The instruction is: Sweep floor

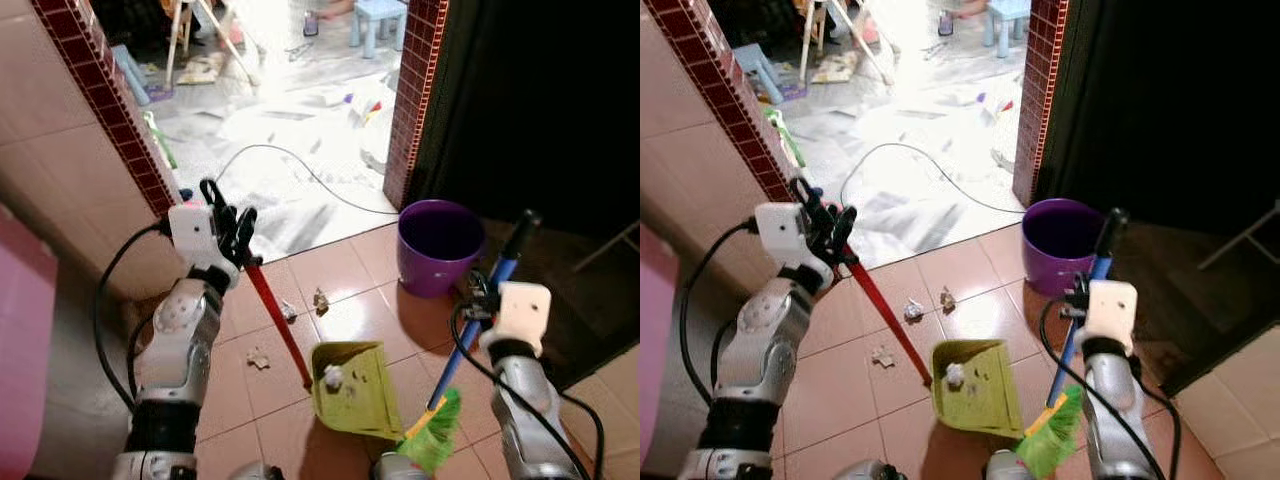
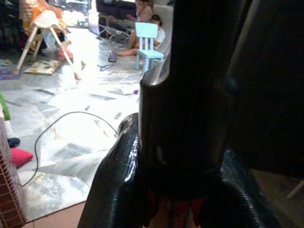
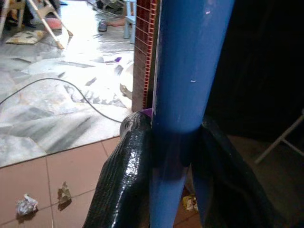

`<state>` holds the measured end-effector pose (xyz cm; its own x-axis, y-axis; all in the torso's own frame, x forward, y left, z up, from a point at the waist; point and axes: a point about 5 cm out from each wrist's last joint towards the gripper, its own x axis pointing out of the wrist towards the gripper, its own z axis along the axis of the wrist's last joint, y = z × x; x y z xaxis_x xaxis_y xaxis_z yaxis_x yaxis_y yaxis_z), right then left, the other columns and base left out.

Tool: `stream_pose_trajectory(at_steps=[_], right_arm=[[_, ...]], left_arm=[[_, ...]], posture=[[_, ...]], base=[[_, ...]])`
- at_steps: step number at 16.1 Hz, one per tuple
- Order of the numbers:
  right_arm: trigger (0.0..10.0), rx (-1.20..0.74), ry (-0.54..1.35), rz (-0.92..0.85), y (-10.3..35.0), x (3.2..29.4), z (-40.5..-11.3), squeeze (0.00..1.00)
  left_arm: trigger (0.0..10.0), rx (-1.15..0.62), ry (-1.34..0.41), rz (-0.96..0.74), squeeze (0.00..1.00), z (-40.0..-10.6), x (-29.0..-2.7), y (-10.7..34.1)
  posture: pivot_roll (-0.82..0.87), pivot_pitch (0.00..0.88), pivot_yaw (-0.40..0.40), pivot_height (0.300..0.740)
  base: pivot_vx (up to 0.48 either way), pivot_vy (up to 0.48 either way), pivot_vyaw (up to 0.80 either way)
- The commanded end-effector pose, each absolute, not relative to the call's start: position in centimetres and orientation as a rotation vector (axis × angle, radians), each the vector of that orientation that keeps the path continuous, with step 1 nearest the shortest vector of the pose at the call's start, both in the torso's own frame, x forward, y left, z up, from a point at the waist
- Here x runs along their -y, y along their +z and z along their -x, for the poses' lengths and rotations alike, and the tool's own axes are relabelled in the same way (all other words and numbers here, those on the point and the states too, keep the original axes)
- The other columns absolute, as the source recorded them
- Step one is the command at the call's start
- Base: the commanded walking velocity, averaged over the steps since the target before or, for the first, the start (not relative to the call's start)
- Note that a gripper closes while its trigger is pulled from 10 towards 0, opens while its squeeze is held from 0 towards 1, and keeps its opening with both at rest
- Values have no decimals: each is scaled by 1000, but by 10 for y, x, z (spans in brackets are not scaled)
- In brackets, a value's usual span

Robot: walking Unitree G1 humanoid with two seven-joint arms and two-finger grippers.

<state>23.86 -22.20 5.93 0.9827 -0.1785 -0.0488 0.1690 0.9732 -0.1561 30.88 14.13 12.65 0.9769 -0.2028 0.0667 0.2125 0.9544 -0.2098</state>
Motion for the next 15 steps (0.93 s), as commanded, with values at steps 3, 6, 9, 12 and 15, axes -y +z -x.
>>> stream_pose_trajectory(at_steps=[3,6,9,12,15], right_arm=[[10000,-175,-172,192,41,236,-215,0],[10000,-193,-167,156,38,237,-213,0],[10000,-167,-127,120,43,228,-218,0],[10000,-146,-88,97,47,218,-222,0],[10000,-146,-79,93,47,215,-222,0]], left_arm=[[10000,156,-110,270,0,-321,-164,153],[10000,162,-81,314,0,-324,-167,154],[10000,150,-78,307,0,-326,-166,150],[10000,138,-71,289,0,-325,-173,146],[10000,151,-80,284,0,-327,-174,148]], posture=[[-203,0,102,740],[-207,0,101,740],[-205,0,104,740],[-199,0,105,740],[-200,0,108,740]], base=[[0,0,0],[0,0,0],[0,0,0],[0,0,0],[85,0,-740]])
